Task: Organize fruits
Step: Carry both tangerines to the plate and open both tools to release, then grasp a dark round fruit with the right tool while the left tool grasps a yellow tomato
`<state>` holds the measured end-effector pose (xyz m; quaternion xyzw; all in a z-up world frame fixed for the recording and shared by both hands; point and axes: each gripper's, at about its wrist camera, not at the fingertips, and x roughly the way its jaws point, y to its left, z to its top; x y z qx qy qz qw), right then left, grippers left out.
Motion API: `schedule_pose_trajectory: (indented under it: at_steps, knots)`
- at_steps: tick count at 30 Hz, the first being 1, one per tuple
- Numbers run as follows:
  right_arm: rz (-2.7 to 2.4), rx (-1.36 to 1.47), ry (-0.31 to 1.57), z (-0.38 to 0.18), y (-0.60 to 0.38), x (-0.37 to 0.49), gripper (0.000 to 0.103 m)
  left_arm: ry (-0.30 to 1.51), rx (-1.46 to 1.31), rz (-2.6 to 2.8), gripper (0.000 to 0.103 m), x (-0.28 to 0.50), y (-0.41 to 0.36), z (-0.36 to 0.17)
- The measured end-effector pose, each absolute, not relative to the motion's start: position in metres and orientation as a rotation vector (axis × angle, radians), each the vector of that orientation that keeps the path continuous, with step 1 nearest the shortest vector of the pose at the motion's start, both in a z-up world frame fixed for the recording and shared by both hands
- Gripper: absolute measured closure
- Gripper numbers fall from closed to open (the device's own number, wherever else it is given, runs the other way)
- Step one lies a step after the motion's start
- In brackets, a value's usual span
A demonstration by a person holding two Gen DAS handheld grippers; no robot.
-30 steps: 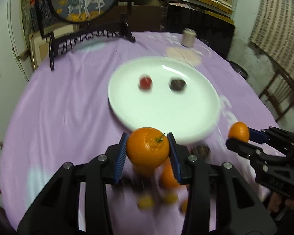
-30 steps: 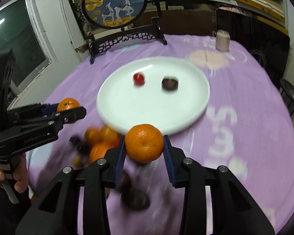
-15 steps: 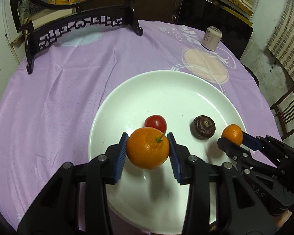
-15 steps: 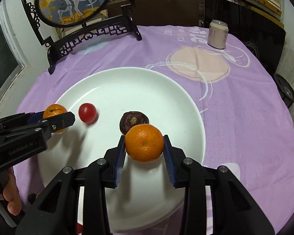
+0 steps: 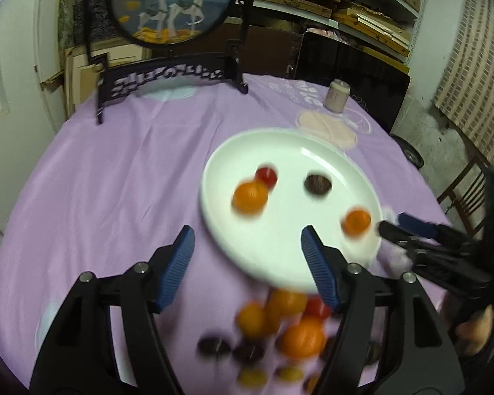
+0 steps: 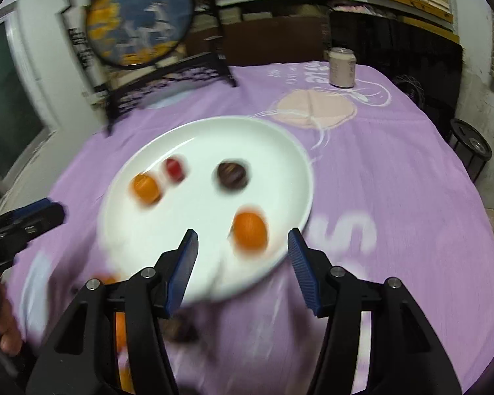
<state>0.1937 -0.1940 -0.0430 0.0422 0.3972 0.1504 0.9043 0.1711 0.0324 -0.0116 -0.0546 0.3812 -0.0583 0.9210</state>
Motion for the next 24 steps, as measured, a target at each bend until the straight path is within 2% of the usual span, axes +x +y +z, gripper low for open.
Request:
schedule_pose_trajectory:
  at_steps: [4,9,18,20,21,24]
  knots:
    - [0.436,0.074,0.823,-0.042,-0.184,0.123,0.044,0.816,-0.118,-0.071,0.031,0.126,0.053,-0.036]
    - [0.421,-0.015,0.847,-0.053,-0.175,0.075,0.044,0.866,-0.146,-0.098,0.031,0.087,0.058,-0.057]
    - [0.407,-0.05,0.919,-0.095,-0.16,0.084,0.044,0.917,-0.055,-0.246,0.031,0.046,0.011,-0.072]
    - [0.387,-0.078,0.894,-0.102,-0.158,0.088,0.058,0.919,-0.051,-0.253,0.031,0.044,0.007,-0.072]
    - [0.386,-0.092,0.89,-0.102,-0.157,0.087,0.061,0.92,-0.051,-0.253,0.031,0.045,0.005,-0.072]
    - [0.399,-0.026,0.904,-0.1,-0.168,0.084,0.061,0.928,-0.053,-0.257,0.031,0.047,-0.001,-0.073]
